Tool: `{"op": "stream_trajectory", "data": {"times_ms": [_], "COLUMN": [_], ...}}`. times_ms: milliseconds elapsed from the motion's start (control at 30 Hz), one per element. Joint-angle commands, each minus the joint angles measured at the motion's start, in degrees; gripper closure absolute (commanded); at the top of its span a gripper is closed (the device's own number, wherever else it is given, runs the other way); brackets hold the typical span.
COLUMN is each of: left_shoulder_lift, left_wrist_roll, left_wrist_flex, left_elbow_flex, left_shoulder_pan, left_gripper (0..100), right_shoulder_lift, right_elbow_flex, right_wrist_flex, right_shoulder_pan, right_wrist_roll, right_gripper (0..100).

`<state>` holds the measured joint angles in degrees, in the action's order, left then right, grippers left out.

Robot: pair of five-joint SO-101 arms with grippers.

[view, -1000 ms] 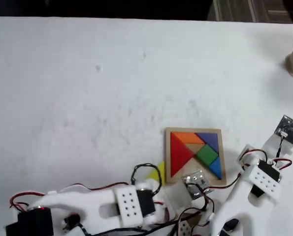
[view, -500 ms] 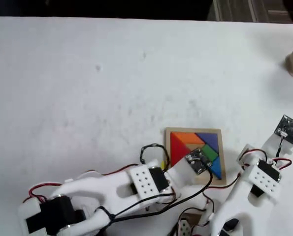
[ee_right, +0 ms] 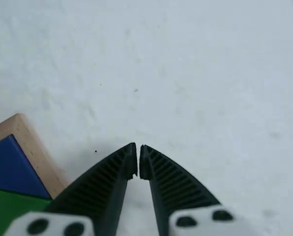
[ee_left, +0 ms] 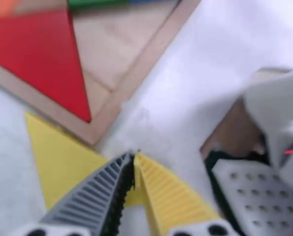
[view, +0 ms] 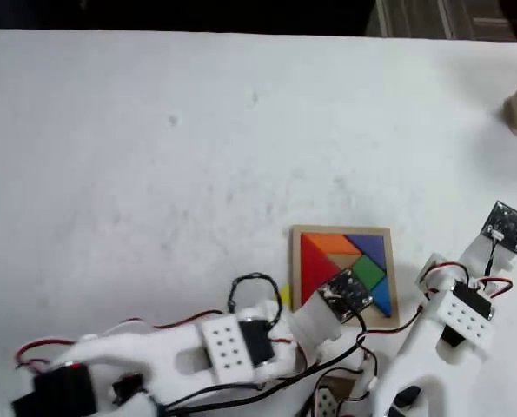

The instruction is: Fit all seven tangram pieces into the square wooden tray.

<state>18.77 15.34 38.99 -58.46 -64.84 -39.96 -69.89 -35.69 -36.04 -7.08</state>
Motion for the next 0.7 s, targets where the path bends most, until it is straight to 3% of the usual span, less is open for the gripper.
{"op": "stream_trajectory", "data": {"times_ms": [0, 100, 267, 667], "left_shoulder_lift": [-9.5, -13.8, -14.1, -13.7], "left_wrist_roll": [1.6, 1.7, 1.6, -1.3], "left_wrist_flex": [2.2, 8.1, 10.4, 13.7], "left_elbow_flex": [7.1, 12.2, 12.4, 12.9], "left_shoulder_pan": [0.0, 2.3, 6.5, 29.5], "left_gripper": [97, 97, 97, 97], "right_shoulder_lift": [-0.8, -0.7, -0.7, -1.1], "right_elbow_flex": [1.8, 1.8, 1.8, 1.1], "right_wrist_flex": [1.1, 1.1, 1.1, 1.1], "right_shoulder_pan": [0.7, 0.7, 0.7, 1.9], "right_wrist_roll": [0.4, 0.4, 0.3, 0.2], "right_gripper": [98.1, 98.1, 98.1, 98.1]}}
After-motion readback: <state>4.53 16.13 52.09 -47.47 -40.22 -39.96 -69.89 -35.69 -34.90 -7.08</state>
